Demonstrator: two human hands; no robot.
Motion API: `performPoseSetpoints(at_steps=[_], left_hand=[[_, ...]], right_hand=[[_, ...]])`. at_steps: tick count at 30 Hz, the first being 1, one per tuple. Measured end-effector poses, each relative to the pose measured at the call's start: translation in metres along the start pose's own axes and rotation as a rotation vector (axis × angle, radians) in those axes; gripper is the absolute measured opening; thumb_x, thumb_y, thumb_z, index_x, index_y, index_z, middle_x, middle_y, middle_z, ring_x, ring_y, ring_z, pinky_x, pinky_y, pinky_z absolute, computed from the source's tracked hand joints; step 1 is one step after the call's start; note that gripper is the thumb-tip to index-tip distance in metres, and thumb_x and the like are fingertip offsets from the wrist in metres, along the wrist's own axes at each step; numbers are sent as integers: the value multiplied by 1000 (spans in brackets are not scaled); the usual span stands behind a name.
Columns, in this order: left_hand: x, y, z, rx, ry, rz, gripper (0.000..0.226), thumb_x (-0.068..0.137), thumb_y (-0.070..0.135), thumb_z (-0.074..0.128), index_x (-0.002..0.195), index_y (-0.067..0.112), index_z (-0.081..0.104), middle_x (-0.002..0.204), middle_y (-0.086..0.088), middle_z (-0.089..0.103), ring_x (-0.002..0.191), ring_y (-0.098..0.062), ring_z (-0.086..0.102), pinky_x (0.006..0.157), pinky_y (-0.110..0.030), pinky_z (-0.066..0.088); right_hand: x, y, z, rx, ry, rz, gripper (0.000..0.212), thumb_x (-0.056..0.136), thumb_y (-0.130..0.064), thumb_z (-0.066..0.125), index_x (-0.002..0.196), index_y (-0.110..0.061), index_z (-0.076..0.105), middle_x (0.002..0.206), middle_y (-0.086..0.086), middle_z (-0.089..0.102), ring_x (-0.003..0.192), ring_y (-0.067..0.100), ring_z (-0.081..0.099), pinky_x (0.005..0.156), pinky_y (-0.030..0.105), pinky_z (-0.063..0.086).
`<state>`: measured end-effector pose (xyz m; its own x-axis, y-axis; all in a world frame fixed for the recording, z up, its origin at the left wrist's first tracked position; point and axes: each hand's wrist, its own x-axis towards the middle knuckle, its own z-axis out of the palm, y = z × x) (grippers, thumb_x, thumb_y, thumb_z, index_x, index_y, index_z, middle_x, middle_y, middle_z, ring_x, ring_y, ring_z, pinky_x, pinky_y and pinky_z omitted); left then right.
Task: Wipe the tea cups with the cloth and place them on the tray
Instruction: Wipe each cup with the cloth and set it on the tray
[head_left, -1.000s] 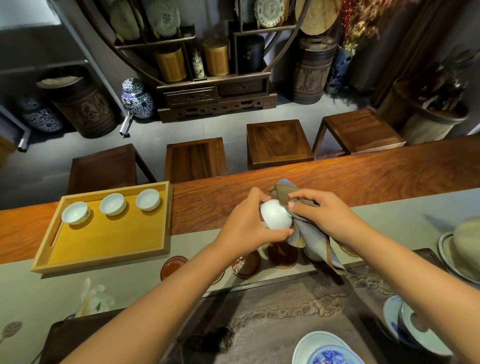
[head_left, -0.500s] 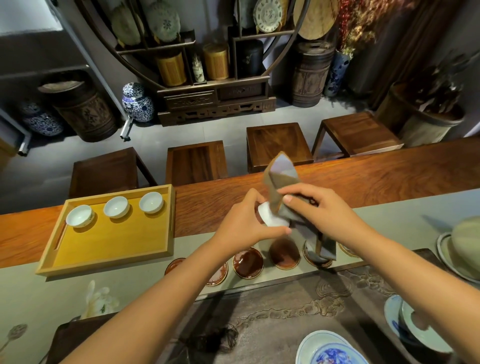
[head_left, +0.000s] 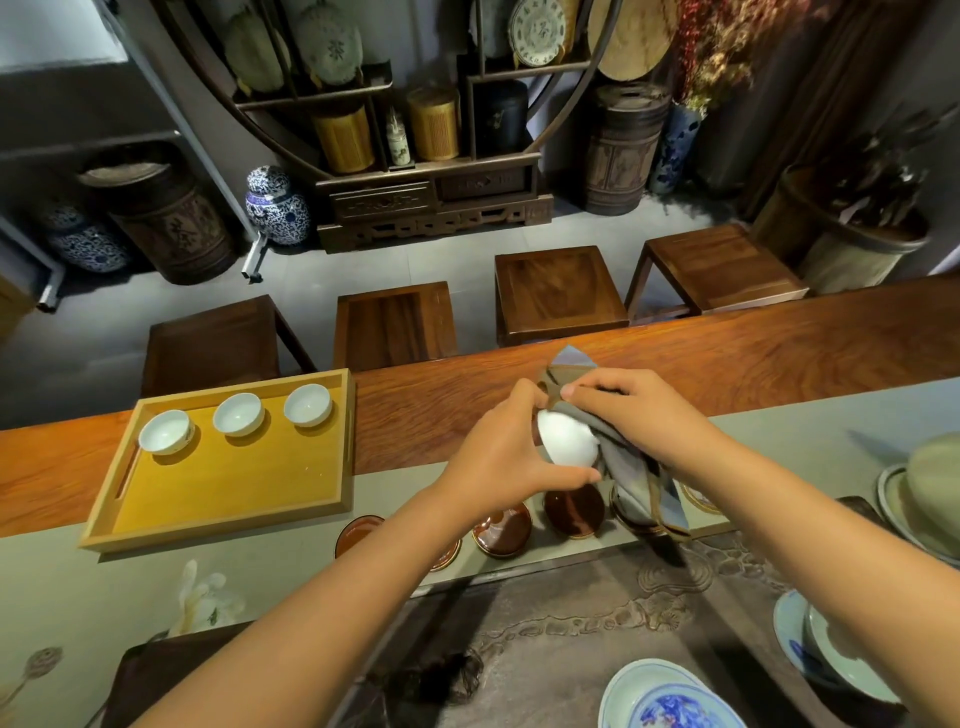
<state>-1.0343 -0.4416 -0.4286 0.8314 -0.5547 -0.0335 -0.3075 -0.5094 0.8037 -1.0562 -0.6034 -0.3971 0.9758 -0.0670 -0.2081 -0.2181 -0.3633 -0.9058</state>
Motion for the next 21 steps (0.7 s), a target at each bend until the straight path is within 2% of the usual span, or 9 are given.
performPoseSetpoints(at_steps=[2,6,8,12,16,18,21], left_hand=[[-1,1,0,-12,-1,4,64,57,51,80,99,23,41,98,9,57,86,-7,55,66,-33,49],[-3,3,-2,-113,66,-11,60,54,52,82,95,36,41,99,21,55,92,6,54,67,-19,48],[-2,3,-2,-142,102,-22,62,54,52,82,97,36,41,101,21,55,93,6,54,68,-20,50],[0,0,1,-133,136,-35,65,55,53,81,101,30,41,102,19,54,92,4,54,67,-17,50],[2,-8,0,-133,184,-93,66,54,55,81,100,27,42,100,17,54,90,1,55,67,-21,50],[1,-13,-2,-131,197,-127,66,54,55,81,99,25,43,99,15,55,90,-1,55,66,-22,49],[-1,-19,-6,-124,177,-155,66,54,56,80,99,25,44,99,15,56,88,1,54,67,-22,48]], right_hand=[[0,2,-3,65,-17,55,16,85,-28,62,80,-20,75,78,-9,72,69,-4,62,57,7,45],[-3,9,-6,260,3,178,19,87,-20,60,92,-8,73,91,11,72,83,17,64,70,26,51],[-5,12,-6,317,10,206,21,89,-18,58,97,-4,71,96,16,70,86,21,64,76,31,51],[-5,15,-2,129,44,155,23,92,-17,51,92,-4,69,90,12,67,78,15,58,66,26,46],[-5,14,-4,-41,-1,83,19,90,-15,52,76,-17,66,79,-6,63,75,7,55,65,20,41],[-5,13,-6,-50,-5,63,15,87,-17,57,77,-19,68,83,-11,66,80,5,59,69,19,42],[-4,10,-3,21,76,25,11,83,-25,63,84,-18,71,92,-7,70,88,5,61,77,21,45]])
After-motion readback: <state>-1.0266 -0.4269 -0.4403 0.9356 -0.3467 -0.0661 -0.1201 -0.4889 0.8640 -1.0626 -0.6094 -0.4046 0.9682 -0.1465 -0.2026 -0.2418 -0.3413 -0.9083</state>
